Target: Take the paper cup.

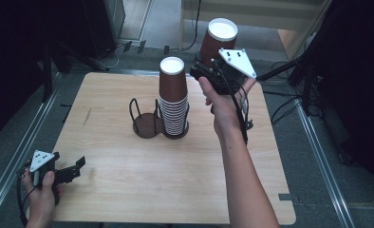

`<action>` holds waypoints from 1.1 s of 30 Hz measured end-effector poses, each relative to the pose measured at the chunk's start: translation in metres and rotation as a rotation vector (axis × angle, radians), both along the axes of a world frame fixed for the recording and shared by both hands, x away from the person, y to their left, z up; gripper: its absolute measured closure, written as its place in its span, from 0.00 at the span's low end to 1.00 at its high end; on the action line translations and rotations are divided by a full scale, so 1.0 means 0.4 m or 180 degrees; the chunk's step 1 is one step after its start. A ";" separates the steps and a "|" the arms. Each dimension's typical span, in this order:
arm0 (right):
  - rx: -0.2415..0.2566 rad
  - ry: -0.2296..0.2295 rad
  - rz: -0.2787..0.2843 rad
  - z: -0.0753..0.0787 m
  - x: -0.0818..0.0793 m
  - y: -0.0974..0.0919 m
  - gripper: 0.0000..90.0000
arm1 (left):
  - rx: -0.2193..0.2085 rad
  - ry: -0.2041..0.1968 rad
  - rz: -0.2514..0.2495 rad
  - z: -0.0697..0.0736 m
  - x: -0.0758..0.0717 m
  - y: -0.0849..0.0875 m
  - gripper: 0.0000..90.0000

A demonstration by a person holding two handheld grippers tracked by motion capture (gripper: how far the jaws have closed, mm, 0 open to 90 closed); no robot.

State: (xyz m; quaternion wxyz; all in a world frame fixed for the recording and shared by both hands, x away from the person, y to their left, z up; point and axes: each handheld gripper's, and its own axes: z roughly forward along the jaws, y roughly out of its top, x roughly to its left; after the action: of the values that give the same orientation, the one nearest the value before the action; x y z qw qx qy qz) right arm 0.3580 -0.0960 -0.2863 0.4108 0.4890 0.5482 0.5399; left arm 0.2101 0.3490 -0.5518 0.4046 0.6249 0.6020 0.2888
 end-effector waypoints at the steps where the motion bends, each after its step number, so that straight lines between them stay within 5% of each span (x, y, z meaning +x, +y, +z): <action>1: 0.0000 0.0000 0.0000 0.000 0.000 0.000 0.10 | -0.0001 -0.0001 -0.0005 0.000 0.000 0.000 0.03; 19: 0.0048 0.0131 -0.0158 -0.091 -0.018 -0.123 0.10 | -0.0108 -0.0067 -0.0095 0.000 -0.003 0.004 0.03; 33: 0.0008 0.0241 -0.0176 -0.170 -0.039 -0.159 0.10 | -0.0110 -0.0078 -0.0129 0.000 -0.005 0.004 0.03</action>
State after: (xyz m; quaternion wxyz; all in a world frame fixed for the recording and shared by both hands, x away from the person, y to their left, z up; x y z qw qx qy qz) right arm 0.3424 -0.1596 -0.3544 0.4039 0.5245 0.5490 0.5103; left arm 0.2080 0.3504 -0.5517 0.4284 0.6263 0.5891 0.2777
